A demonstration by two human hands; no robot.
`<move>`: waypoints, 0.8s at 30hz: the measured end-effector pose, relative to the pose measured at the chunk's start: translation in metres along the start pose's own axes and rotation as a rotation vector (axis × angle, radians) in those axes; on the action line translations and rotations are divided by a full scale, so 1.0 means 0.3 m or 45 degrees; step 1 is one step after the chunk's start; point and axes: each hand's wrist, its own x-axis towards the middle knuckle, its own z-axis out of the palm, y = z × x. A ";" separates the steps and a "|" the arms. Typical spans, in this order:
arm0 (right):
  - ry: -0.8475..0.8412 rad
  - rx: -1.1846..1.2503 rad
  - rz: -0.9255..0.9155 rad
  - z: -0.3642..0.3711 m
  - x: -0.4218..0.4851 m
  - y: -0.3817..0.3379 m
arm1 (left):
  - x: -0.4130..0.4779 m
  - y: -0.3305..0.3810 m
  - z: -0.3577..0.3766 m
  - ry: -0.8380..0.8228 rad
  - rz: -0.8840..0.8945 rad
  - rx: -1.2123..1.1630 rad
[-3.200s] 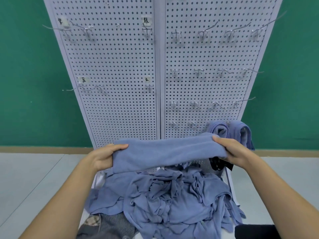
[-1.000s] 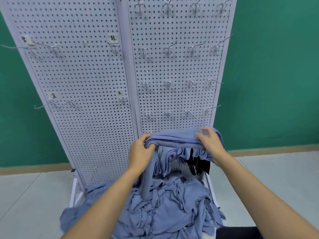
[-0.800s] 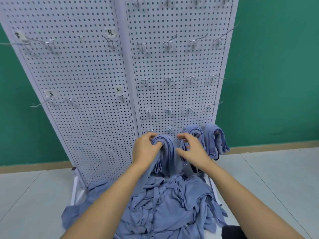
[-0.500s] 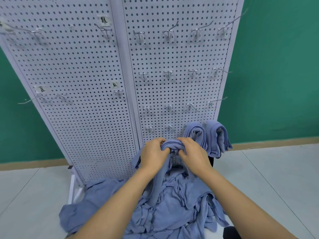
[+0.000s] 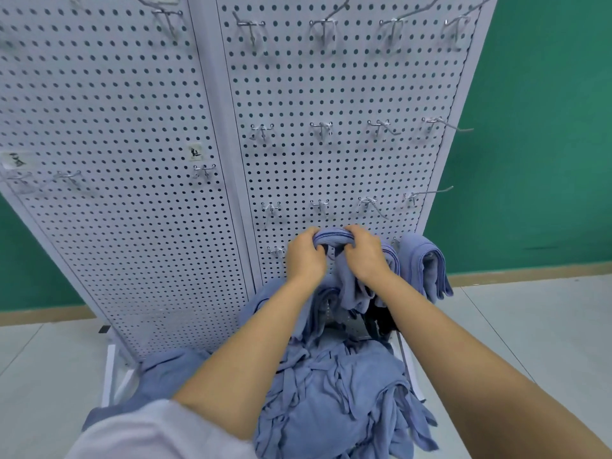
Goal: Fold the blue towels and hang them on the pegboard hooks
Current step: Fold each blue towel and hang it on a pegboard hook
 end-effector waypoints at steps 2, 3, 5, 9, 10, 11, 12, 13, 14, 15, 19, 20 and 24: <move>-0.046 0.024 0.034 0.029 0.028 0.018 | 0.033 -0.044 0.036 -0.001 -0.028 -0.011; -0.069 0.020 0.047 0.046 0.036 0.032 | 0.040 -0.066 0.051 -0.009 -0.038 -0.013; -0.126 0.002 0.065 0.081 0.037 0.073 | 0.040 -0.112 0.076 -0.033 -0.041 -0.032; -0.103 0.129 0.078 0.141 -0.006 0.140 | -0.003 -0.171 0.106 -0.033 0.008 -0.165; -0.060 0.180 0.097 0.154 -0.024 0.148 | -0.018 -0.187 0.114 -0.025 -0.012 -0.196; -0.016 0.219 0.115 0.167 -0.046 0.155 | -0.033 -0.206 0.122 -0.008 -0.033 -0.205; 0.024 0.225 0.127 0.181 -0.069 0.164 | -0.051 -0.232 0.133 0.019 -0.050 -0.190; 0.057 0.157 0.135 0.195 -0.092 0.175 | -0.071 -0.258 0.144 0.048 -0.060 -0.156; 0.076 -0.006 0.145 0.209 -0.115 0.185 | -0.092 -0.285 0.155 0.073 -0.070 -0.124; 0.074 -0.222 0.151 0.222 -0.137 0.194 | -0.112 -0.305 0.163 0.090 -0.084 -0.101; 0.062 -0.445 0.235 0.255 -0.155 0.208 | -0.152 -0.338 0.188 0.115 -0.139 -0.079; 0.067 -0.337 0.274 0.261 -0.147 0.207 | -0.154 -0.335 0.192 0.101 -0.141 -0.091; 0.025 0.058 0.368 0.280 -0.137 0.223 | -0.158 -0.326 0.199 -0.007 -0.116 -0.145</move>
